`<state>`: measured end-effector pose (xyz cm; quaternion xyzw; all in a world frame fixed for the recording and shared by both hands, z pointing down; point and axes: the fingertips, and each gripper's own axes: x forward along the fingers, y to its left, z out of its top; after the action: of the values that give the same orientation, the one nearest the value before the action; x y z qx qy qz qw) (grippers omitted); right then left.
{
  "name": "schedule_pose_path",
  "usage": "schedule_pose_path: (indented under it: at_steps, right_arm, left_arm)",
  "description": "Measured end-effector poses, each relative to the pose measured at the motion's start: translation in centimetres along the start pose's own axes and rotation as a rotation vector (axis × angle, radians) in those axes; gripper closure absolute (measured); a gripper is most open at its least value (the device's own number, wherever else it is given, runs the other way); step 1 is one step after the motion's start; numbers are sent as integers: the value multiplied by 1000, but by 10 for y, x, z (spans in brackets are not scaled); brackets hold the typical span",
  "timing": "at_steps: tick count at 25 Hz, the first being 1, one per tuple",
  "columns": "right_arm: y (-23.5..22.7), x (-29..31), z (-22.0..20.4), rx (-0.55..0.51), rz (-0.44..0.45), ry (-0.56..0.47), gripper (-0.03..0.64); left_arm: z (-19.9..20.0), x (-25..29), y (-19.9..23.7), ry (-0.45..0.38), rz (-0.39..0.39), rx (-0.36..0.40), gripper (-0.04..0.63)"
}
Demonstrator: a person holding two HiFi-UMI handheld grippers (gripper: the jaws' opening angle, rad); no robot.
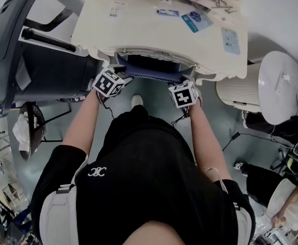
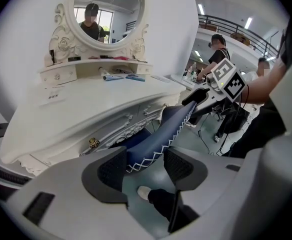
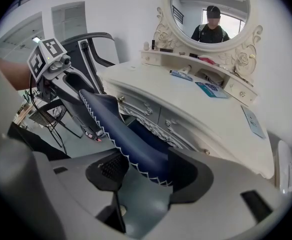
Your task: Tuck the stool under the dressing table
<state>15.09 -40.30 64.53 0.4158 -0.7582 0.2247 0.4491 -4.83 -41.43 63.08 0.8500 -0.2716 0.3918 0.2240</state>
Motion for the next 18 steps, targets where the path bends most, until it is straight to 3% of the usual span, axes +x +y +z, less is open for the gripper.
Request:
schedule_pose_path:
  at_steps: [4, 7, 10, 13, 15, 16, 18]
  right_arm:
    - [-1, 2, 1, 4, 1, 0, 370]
    - [1, 2, 0, -1, 1, -8, 367]
    - [2, -3, 1, -27, -36, -6, 367]
    - [6, -23, 5, -24, -76, -54, 375]
    - [8, -47, 14, 20, -85, -145, 436]
    - [6, -60, 20, 46, -98, -201, 557]
    - [3, -86, 31, 86, -120, -310, 599]
  left_arm:
    - [0, 0, 2, -19, 17, -8, 367]
    - [-2, -1, 2, 14, 43, 0, 367]
    - [0, -6, 4, 63, 141, 49, 367]
    - [5, -18, 0, 94, 273, 157, 367]
    - [15, -29, -10, 52, 309, 175, 370]
    - [24, -36, -15, 2, 312, 151, 391]
    - [45, -51, -25, -120, 326, 70, 515]
